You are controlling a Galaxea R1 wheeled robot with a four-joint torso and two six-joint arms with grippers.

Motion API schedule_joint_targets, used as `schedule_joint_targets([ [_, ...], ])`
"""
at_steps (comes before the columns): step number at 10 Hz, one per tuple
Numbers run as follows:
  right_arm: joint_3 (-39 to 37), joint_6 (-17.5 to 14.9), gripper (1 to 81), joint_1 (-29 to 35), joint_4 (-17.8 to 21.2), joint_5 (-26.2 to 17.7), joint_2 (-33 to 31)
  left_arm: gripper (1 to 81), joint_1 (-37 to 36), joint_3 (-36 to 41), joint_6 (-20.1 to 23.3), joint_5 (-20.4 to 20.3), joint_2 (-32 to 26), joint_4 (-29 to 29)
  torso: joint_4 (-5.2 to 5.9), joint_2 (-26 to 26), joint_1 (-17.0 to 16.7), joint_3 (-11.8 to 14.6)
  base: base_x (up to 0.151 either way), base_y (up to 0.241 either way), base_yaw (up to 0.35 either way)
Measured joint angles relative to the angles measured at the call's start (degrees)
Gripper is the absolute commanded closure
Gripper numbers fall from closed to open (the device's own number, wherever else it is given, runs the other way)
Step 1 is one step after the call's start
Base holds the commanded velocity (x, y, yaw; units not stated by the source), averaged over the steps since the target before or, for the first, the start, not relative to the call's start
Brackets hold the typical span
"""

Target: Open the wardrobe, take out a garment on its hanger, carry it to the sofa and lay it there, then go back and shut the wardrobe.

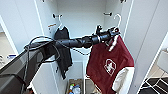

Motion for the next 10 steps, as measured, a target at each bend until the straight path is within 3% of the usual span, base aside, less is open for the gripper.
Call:
schedule_joint_targets([
  [6,0.0,0.0,1.0,0.4,0.0,0.1,0.0,81.1,3.3,3.4,0.0,0.1,-2.9,0.5,0.0,0.0,0.0,0.0,-0.085,0.0,0.0],
  [10,0.0,0.0,1.0,-0.1,0.0,-0.1,0.0,81.1,3.9,5.7,0.2,0.1,-3.2,1.5,0.0,0.0,-0.1,0.0,0.0,0.0,0.0],
])
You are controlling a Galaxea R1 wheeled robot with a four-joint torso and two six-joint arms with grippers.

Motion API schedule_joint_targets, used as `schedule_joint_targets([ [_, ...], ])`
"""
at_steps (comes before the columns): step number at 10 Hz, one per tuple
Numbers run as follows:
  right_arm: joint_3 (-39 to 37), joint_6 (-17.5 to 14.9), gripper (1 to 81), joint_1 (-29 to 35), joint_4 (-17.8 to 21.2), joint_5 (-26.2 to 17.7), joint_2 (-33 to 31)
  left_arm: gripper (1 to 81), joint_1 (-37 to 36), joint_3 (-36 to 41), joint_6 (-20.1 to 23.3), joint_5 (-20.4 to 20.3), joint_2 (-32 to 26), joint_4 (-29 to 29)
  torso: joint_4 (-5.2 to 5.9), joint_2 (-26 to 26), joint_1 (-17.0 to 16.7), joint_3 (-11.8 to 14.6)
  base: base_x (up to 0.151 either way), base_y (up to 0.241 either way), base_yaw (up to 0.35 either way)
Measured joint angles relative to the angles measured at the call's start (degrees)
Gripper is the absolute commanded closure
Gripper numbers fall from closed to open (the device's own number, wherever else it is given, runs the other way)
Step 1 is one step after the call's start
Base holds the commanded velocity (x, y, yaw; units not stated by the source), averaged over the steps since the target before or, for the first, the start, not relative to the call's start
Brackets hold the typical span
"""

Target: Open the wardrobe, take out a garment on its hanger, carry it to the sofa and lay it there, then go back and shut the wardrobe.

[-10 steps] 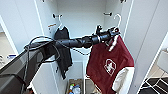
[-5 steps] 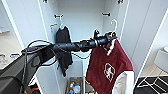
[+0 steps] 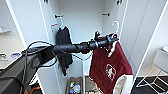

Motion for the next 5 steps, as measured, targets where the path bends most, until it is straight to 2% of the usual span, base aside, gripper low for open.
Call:
schedule_joint_targets([
  [5,0.0,0.0,1.0,0.5,0.0,0.1,0.0,81.1,3.2,6.5,-0.2,0.5,-1.0,4.7,0.0,0.0,0.0,0.0,0.0,0.0,0.0],
])
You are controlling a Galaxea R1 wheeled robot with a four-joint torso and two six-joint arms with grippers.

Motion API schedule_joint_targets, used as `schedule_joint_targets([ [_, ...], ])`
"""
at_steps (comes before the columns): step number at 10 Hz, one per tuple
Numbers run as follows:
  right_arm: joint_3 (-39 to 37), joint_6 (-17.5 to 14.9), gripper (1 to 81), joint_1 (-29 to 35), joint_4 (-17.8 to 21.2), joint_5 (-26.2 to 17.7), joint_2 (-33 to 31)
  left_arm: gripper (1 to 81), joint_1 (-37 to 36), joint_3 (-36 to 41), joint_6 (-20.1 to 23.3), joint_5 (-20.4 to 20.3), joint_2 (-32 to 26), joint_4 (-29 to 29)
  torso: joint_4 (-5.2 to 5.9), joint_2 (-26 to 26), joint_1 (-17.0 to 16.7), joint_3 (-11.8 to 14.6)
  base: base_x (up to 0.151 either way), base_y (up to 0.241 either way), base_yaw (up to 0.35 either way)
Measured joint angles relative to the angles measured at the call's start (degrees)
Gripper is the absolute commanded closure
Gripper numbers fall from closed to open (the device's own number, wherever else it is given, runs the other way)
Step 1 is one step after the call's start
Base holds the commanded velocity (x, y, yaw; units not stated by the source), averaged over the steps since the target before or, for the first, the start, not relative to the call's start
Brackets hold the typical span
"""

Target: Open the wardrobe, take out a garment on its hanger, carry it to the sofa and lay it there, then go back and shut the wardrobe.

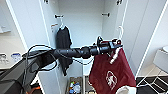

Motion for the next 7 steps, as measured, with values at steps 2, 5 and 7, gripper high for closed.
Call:
schedule_joint_targets([
  [2,0.0,0.0,1.0,0.0,0.0,-0.1,0.0,81.1,0.3,1.7,-0.1,0.0,-1.5,0.8,0.0,0.0,0.0,0.0,0.0,0.0,0.0],
  [5,0.0,0.0,1.0,0.0,0.0,0.0,-0.2,81.1,0.8,4.5,0.0,2.8,-2.6,3.3,0.0,0.0,0.0,0.0,0.0,0.0,0.0],
  [7,0.0,0.0,1.0,0.0,0.0,-0.1,-0.4,81.1,1.4,5.8,0.1,4.0,-3.5,3.8,0.0,0.0,0.0,0.0,0.0,0.0,0.0],
])
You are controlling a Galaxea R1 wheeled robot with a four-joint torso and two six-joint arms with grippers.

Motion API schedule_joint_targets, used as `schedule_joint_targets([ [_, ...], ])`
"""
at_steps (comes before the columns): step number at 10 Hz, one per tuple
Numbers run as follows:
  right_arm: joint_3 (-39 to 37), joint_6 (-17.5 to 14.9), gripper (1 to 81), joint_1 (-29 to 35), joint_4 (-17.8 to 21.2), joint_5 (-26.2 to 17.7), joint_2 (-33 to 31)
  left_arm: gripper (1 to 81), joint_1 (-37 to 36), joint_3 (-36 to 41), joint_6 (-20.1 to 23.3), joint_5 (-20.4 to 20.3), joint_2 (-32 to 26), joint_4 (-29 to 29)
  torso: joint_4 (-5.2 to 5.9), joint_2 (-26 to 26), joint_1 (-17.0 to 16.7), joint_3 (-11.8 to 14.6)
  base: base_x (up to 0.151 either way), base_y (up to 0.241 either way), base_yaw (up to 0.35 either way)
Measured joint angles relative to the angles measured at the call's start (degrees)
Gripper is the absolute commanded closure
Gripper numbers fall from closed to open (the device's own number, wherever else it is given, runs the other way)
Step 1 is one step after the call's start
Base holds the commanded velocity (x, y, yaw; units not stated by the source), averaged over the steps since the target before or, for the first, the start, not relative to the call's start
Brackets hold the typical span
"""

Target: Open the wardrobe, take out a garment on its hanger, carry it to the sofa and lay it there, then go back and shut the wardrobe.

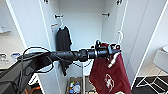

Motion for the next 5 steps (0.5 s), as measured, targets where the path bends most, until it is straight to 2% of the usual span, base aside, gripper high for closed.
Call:
schedule_joint_targets([
  [5,0.0,0.0,1.0,0.0,0.1,0.0,0.0,81.1,0.0,0.5,-0.1,0.0,-0.1,0.0,0.0,0.0,0.0,0.0,0.0,0.0,0.0],
])
